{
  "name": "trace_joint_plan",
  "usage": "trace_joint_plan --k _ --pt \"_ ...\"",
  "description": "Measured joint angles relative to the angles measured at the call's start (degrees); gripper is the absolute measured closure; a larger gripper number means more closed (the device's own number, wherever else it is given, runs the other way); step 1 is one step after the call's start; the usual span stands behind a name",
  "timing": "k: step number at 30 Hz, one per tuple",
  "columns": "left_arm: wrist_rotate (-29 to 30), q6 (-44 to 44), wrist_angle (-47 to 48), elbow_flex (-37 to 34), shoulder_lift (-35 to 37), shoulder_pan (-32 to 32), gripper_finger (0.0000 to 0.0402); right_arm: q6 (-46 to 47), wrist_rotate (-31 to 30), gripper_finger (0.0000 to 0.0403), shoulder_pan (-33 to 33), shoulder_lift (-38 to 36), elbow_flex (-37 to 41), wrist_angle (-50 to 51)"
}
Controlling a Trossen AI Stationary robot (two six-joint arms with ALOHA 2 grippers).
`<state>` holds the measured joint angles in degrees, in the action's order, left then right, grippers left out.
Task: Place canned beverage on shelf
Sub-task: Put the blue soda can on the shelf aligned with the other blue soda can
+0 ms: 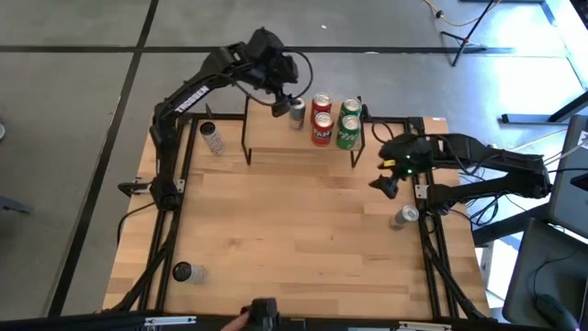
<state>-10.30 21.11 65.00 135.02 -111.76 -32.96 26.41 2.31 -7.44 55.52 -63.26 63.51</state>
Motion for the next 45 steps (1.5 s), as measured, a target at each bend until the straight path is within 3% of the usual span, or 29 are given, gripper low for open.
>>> trace_joint_plan --k 4,8,13,18,28,32,36,45 --pt "-2.7 -3.6 2.8 0.0 1.8 1.3 0.0086 12.8 3.2 0.0055 2.7 -0.4 -0.5 11.7" --pt "-3.7 -5.1 6.6 0.0 2.0 3.5 0.0085 26.8 4.2 0.0055 9.7 -0.5 -0.5 20.6" --pt "-0.5 -5.6 7.2 -0.7 2.0 6.9 0.0085 42.0 3.8 0.0055 18.3 -0.6 1.8 22.3" --pt "2.7 -5.3 6.9 -0.8 2.0 8.7 0.0085 49.7 5.7 0.0055 23.5 -0.5 8.0 21.7" --pt "2.8 -6.7 6.2 -0.8 2.0 9.5 0.0085 50.7 6.3 0.0061 25.6 -0.5 17.0 14.0" --pt "2.8 -7.7 6.1 -0.8 2.0 9.9 0.0085 49.0 6.3 0.011 25.6 -0.5 18.2 13.1" --pt "2.8 -10.2 6.1 -0.8 2.0 10.9 0.0085 46.9 6.3 0.0198 25.6 -0.6 18.0 12.5" --pt "2.5 -14.8 7.8 -0.8 2.0 18.3 0.0085 34.2 1.6 0.0204 25.4 -0.5 11.4 8.0"
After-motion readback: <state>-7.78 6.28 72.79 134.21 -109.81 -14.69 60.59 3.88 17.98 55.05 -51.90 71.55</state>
